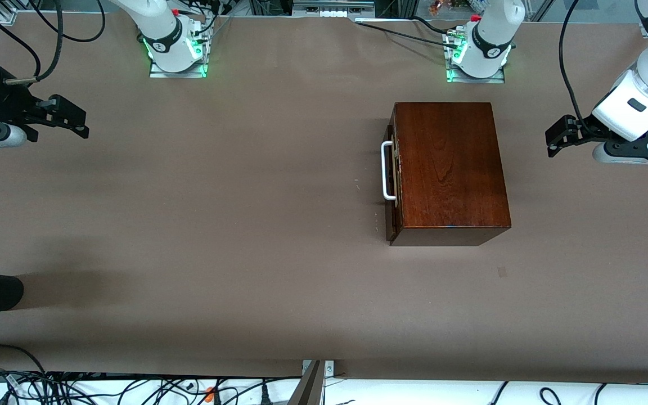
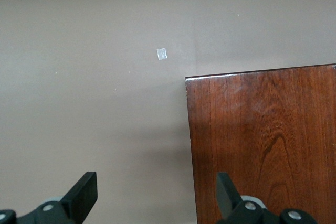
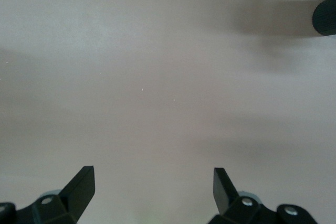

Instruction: Open drawer, take yellow block, close drawer

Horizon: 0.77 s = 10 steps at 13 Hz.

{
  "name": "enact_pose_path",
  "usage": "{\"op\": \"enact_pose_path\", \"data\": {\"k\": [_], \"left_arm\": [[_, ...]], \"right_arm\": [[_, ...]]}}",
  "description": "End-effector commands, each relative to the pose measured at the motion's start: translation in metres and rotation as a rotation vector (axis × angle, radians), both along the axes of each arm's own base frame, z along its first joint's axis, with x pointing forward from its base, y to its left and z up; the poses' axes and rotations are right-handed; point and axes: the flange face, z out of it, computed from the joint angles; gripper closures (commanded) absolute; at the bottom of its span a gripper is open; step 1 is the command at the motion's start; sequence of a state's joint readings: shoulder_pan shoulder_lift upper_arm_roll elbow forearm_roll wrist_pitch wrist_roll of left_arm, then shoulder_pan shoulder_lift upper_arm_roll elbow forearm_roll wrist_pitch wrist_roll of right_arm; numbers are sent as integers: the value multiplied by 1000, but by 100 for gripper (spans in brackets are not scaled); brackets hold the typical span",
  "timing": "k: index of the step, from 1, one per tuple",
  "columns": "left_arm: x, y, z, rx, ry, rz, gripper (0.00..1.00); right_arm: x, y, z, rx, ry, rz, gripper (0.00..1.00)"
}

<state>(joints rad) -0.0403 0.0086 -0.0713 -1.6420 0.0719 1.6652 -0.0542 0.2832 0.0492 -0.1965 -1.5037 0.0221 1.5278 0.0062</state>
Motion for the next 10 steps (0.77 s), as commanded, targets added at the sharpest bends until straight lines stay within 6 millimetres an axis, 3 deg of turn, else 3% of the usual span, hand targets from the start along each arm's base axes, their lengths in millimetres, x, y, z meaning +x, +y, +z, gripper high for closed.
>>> {"op": "enact_pose_path", "data": {"k": [1, 8, 10], "left_arm": [[3, -4, 7, -19, 7, 10, 0], [1, -4, 6, -18, 25, 7, 0], [4, -10, -12, -15, 85, -3, 0]], "right_arm": [[0, -1, 3, 5, -6, -13, 0], [0, -1, 3, 5, -6, -13, 0], [0, -1, 3, 5, -6, -13, 0]]}}
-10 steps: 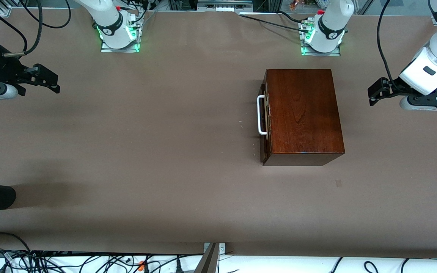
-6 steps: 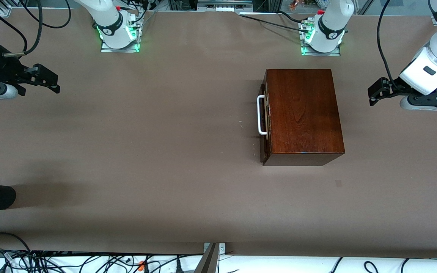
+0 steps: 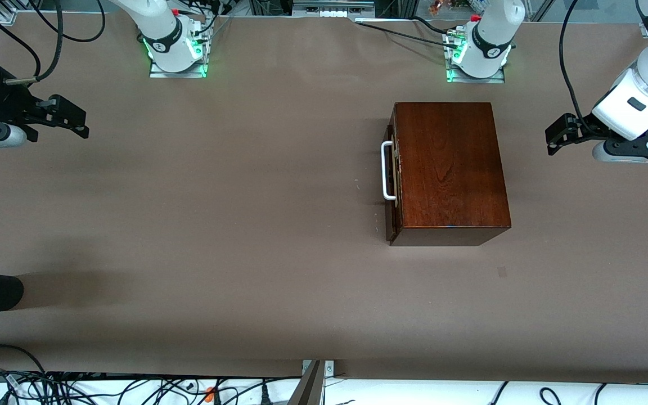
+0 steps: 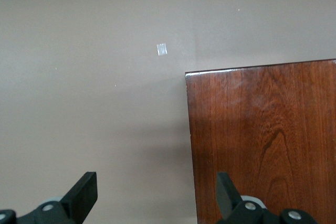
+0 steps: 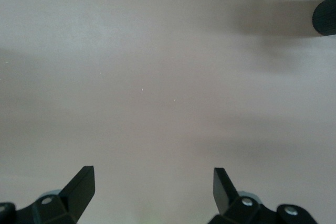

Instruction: Open drawer, take yellow block, close drawer

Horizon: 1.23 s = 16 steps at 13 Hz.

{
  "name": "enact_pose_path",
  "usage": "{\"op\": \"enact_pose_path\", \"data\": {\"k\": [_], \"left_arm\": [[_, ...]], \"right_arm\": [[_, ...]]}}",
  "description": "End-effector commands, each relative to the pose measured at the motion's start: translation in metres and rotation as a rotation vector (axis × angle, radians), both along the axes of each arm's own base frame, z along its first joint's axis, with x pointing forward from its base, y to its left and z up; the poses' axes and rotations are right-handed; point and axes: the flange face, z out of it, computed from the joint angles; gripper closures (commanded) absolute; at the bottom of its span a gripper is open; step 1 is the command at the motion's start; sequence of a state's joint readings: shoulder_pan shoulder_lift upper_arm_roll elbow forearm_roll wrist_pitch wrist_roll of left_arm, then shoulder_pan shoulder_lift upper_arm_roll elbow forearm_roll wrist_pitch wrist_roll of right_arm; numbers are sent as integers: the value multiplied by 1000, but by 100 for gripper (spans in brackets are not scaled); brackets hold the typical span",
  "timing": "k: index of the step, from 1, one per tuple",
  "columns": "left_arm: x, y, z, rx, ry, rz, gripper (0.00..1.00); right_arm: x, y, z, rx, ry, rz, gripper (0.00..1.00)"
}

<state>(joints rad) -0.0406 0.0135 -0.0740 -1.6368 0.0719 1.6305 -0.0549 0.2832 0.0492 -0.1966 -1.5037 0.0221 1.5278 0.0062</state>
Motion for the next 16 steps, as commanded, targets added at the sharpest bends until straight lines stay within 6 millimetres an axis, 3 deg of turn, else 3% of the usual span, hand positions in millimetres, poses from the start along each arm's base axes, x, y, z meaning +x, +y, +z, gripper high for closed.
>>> {"op": "enact_pose_path", "data": {"k": [1, 5, 6, 8, 9, 12, 15, 16], "left_arm": [[5, -12, -9, -17, 62, -9, 0], [3, -34, -26, -17, 129, -53, 0], [0, -50, -26, -19, 130, -79, 0], [-9, -106, -32, -23, 133, -163, 0], [-12, -139, -45, -21, 142, -193, 0], [-16, -210, -75, -32, 104, -120, 0], [-33, -289, -115, -39, 76, -109, 0], [-34, -313, -139, -51, 66, -81, 0]], "right_arm": [[0, -1, 3, 5, -6, -13, 0], [0, -1, 3, 5, -6, -13, 0], [0, -1, 3, 5, -6, -13, 0], [0, -1, 3, 5, -6, -13, 0], [0, -1, 3, 5, -6, -13, 0], [0, -1, 3, 5, -6, -13, 0], [0, -1, 3, 5, -6, -13, 0], [0, -1, 3, 5, -6, -13, 0]]}}
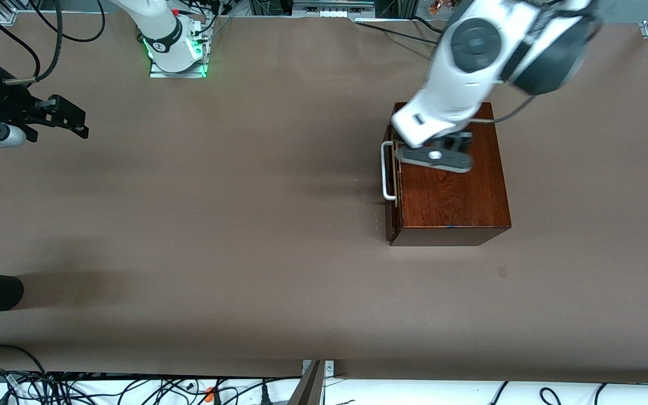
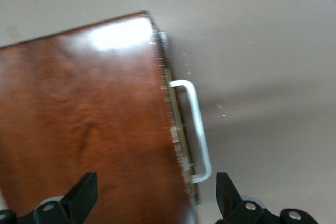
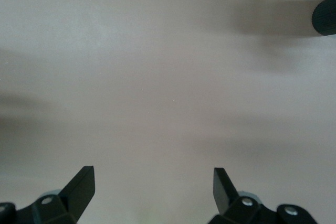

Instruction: Open drawer, take yellow block, close drawer

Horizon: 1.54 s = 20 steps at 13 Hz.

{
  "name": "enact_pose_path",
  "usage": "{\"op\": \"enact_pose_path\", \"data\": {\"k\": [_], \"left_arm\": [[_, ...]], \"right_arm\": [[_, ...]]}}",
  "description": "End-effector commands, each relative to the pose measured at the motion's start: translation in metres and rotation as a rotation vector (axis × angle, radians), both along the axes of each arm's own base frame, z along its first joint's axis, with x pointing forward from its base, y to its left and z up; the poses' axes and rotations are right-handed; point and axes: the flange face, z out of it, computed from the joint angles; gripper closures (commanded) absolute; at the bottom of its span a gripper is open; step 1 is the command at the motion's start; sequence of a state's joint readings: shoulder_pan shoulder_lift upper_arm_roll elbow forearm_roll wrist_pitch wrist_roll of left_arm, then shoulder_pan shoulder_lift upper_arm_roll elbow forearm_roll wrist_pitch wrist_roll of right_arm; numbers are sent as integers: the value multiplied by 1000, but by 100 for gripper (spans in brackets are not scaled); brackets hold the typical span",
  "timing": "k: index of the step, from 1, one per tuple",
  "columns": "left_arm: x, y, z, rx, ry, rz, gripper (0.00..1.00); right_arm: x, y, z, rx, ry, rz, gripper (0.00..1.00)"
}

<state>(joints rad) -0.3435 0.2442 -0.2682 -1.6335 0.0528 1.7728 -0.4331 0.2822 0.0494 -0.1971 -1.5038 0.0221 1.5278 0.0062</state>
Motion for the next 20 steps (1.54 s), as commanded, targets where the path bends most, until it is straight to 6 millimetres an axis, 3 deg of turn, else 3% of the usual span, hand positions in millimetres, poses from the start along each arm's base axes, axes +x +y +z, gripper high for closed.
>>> {"op": "enact_pose_path", "data": {"k": [1, 6, 9, 12, 20], "left_arm": [[5, -38, -37, -13, -8, 43, 0], [-8, -77, -102, 47, -4, -32, 0], [-20, -89, -115, 131, -58, -37, 0], [-19, -89, -132, 176, -72, -6, 0], [-22, -84, -151, 215, -62, -9, 0]], "right_arm": [[0, 0, 3, 5, -6, -11, 0], [0, 0, 4, 5, -9, -11, 0], [0, 0, 4, 5, -9, -11, 0], [0, 0, 4, 5, -9, -11, 0], [0, 0, 4, 5, -9, -11, 0]]}}
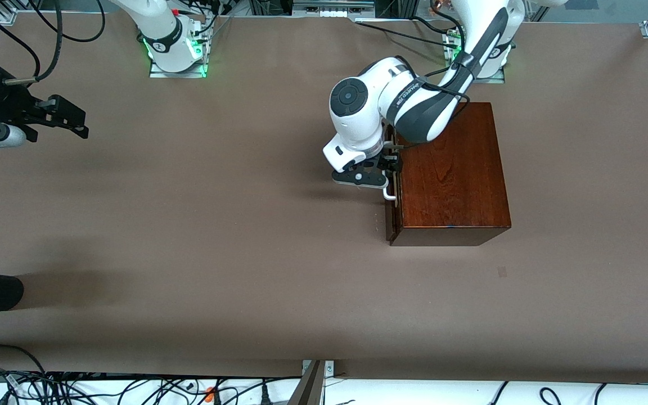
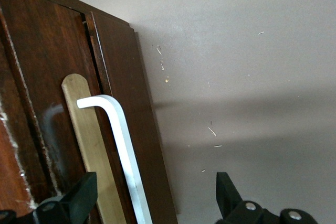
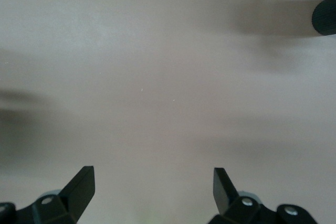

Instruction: Open drawer, take yellow block, close drawer

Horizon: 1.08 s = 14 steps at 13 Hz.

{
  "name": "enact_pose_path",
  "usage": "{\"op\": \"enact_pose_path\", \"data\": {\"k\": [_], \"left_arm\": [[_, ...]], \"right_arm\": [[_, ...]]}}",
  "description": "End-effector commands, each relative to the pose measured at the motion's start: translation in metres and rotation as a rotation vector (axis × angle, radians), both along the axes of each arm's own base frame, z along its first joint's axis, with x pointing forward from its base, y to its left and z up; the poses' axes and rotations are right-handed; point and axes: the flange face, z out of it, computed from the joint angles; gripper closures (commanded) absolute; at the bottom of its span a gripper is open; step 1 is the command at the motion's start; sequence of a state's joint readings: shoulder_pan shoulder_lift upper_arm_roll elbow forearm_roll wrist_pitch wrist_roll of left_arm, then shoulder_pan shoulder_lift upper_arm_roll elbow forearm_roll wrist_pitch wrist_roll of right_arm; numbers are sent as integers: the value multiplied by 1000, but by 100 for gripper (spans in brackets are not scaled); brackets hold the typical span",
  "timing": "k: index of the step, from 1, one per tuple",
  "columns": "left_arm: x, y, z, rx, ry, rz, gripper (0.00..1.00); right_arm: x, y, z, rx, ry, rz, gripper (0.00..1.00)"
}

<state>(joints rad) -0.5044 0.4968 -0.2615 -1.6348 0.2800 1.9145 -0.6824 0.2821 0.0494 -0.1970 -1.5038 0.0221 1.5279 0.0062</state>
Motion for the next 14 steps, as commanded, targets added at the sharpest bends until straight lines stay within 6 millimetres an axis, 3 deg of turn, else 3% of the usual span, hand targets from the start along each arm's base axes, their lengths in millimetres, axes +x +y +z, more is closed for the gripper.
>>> {"op": "enact_pose_path", "data": {"k": [1, 7, 14], "left_arm": [[-3, 1, -7, 35, -12, 3, 0], [-10, -17, -26, 10, -33, 44, 0], [-25, -50, -26, -53, -84, 91, 0]], "right_arm": [[0, 0, 4, 5, -9, -11, 0], [0, 0, 4, 5, -9, -11, 0], [0, 0, 4, 5, -9, -11, 0]]}}
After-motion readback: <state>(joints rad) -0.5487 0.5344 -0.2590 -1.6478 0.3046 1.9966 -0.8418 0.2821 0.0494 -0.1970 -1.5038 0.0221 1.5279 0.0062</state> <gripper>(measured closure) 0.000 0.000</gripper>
